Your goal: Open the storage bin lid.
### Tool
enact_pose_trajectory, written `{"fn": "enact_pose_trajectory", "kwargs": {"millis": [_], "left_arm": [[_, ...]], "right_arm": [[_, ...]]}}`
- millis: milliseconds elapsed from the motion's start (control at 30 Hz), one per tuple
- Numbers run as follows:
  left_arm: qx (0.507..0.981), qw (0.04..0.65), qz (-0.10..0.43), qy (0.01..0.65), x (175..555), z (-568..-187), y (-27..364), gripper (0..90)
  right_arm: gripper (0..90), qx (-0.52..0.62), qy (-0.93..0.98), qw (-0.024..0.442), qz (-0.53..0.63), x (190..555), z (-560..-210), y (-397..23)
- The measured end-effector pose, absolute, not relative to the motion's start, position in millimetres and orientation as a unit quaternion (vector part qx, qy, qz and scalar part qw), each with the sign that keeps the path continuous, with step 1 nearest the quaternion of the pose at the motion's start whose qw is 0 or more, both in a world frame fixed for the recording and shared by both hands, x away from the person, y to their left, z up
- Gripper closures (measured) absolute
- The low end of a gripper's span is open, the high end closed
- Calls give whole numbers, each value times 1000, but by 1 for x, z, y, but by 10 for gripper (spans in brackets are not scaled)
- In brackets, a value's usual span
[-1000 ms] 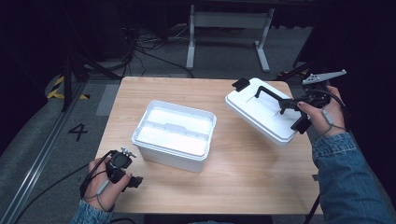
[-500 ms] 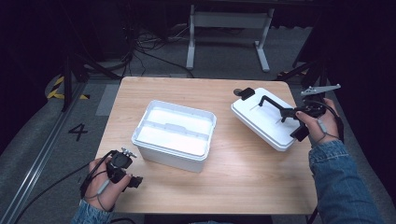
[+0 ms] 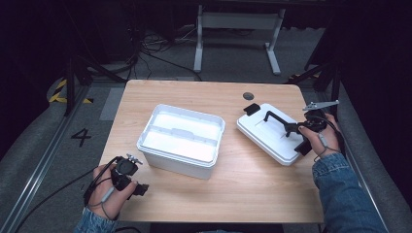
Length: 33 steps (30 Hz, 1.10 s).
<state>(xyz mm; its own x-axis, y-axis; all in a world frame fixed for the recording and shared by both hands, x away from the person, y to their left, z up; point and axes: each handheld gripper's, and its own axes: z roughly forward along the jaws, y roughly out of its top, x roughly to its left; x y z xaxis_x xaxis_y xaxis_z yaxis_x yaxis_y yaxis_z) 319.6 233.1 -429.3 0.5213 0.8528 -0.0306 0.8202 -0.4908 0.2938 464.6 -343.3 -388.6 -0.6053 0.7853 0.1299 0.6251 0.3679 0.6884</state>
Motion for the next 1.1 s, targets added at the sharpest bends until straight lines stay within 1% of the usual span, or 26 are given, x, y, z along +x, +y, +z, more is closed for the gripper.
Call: {"fn": "enact_pose_trajectory", "kwargs": {"millis": [400, 467, 500, 533, 567, 600, 733, 833, 900, 967, 1000, 1100], "left_arm": [[860, 138, 59, 487, 320, -429, 232, 193], [861, 138, 57, 487, 320, -429, 232, 193], [861, 138, 57, 487, 320, -429, 232, 193], [861, 138, 57, 486, 322, -429, 232, 193], [861, 138, 57, 486, 322, -429, 232, 193], [862, 138, 59, 484, 323, -429, 231, 193], [862, 136, 53, 485, 323, -430, 230, 193], [862, 137, 53, 484, 323, -430, 230, 193], [863, 139, 54, 483, 323, -430, 231, 193], [862, 138, 54, 484, 323, -430, 231, 193], [862, 138, 54, 484, 323, -430, 230, 193], [862, 138, 54, 485, 323, -430, 230, 193]], "right_arm": [[854, 435, 820, 90, 362, 466, -411, -340], [853, 443, 815, 73, 367, 466, -417, -342], [853, 443, 815, 73, 367, 466, -417, -342], [852, 450, 810, 61, 371, 467, -420, -344], [852, 450, 810, 61, 371, 467, -420, -344], [851, 460, 804, 50, 374, 467, -424, -347], [845, 467, 801, 40, 372, 467, -428, -351], [829, 478, 799, 42, 362, 468, -431, -353], [803, 485, 793, 45, 366, 468, -430, -355], [750, 488, 790, 54, 366, 468, -428, -357], [750, 488, 790, 54, 366, 468, -428, -357], [661, 487, 788, 74, 371, 466, -423, -358]]}}
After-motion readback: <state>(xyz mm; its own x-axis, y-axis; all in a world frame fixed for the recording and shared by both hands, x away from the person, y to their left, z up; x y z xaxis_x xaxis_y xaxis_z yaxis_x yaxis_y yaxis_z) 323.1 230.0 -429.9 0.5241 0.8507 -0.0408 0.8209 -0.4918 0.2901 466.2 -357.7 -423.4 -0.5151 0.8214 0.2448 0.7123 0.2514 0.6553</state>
